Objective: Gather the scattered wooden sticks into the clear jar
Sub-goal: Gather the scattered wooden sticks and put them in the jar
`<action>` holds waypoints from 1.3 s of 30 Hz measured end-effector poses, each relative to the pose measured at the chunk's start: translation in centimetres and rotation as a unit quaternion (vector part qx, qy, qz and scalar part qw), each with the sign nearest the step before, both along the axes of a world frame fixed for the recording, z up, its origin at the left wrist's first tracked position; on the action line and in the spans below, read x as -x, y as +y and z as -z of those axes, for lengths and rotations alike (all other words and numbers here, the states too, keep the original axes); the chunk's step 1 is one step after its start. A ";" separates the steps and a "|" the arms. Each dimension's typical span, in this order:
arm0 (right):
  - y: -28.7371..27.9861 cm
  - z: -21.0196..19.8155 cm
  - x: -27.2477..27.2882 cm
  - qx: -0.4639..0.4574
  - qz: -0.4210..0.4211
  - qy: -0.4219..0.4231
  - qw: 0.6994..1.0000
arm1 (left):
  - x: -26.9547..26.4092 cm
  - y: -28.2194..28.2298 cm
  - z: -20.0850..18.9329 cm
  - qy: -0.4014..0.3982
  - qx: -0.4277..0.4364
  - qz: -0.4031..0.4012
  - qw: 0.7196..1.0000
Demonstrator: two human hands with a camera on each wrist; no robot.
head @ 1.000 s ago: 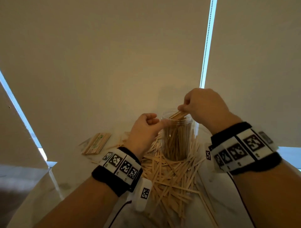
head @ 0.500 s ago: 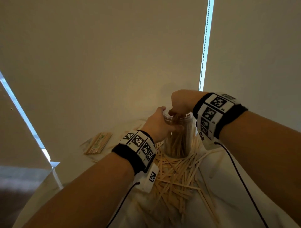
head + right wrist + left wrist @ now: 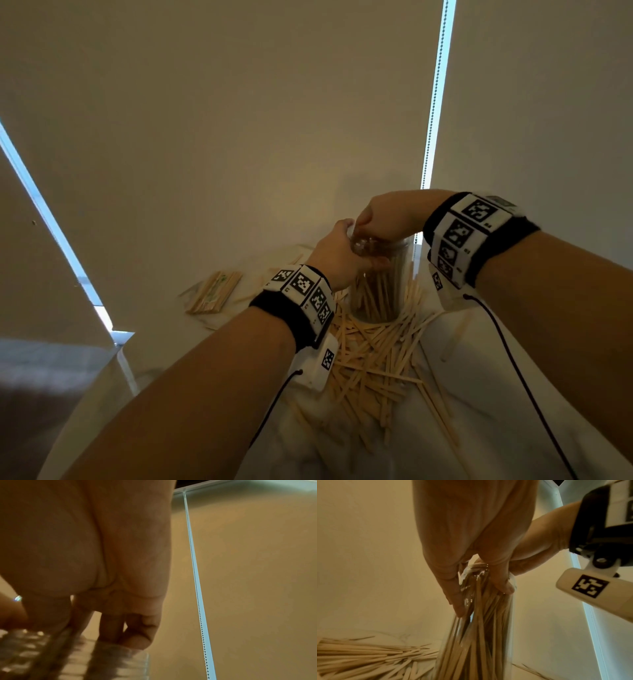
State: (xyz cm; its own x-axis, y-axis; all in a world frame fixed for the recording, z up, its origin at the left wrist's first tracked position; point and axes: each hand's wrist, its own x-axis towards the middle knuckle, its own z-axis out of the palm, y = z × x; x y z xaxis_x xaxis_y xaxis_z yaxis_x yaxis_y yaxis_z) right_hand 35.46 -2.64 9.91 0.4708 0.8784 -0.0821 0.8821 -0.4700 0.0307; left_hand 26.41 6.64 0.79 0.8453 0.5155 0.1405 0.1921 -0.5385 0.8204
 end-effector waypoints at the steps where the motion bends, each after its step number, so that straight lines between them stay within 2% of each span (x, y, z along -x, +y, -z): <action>1: -0.6 -0.1 -0.1 -0.032 0.006 0.020 0.999 | 0.0 0.0 0.0 -0.003 0.005 -0.001 1.000; 4: -3.2 -0.2 -0.7 -0.203 0.025 0.092 0.974 | 0.3 -0.2 0.1 -0.013 0.030 0.001 0.999; 6: -5.4 0.5 -1.3 -0.320 0.049 0.095 0.941 | 0.8 -0.1 0.3 0.004 0.031 0.006 1.000; 7: -6.5 1.2 -2.0 -0.344 0.070 0.089 0.932 | 1.1 0.1 0.5 0.030 0.018 0.008 0.999; 9: -8.4 3.2 -3.7 -0.304 0.128 0.085 0.940 | 2.4 0.0 0.7 0.120 -0.045 -0.006 0.992; 12: -11.0 7.3 -6.2 -0.077 0.210 0.054 0.973 | 4.9 -0.1 0.9 0.199 -0.120 -0.002 0.973; 13: -11.7 8.4 -6.7 -0.018 0.225 0.052 0.973 | 5.7 -0.3 1.0 0.217 -0.129 0.011 0.967; 15: -12.9 10.0 -7.4 0.033 0.252 0.068 0.965 | 7.4 -1.2 0.9 0.267 -0.140 0.048 0.952; 19: -13.5 11.3 -8.6 0.047 0.299 0.073 0.950 | 9.0 -3.1 1.1 0.341 -0.207 0.101 0.911; 23: -12.9 11.3 -8.9 0.044 0.315 0.086 0.944 | 9.1 -4.0 1.8 0.382 -0.220 0.122 0.889; 26: -12.1 11.5 -8.8 0.077 0.310 0.073 0.945 | 9.1 -4.1 2.8 0.409 -0.238 0.127 0.872; 35: -5.1 11.8 -7.0 0.029 0.261 0.088 0.961 | 9.2 -4.0 3.8 0.397 -0.248 0.109 0.877; 39: -3.0 12.7 -6.6 0.038 0.239 0.045 0.969 | 9.2 -3.9 4.2 0.392 -0.244 0.108 0.880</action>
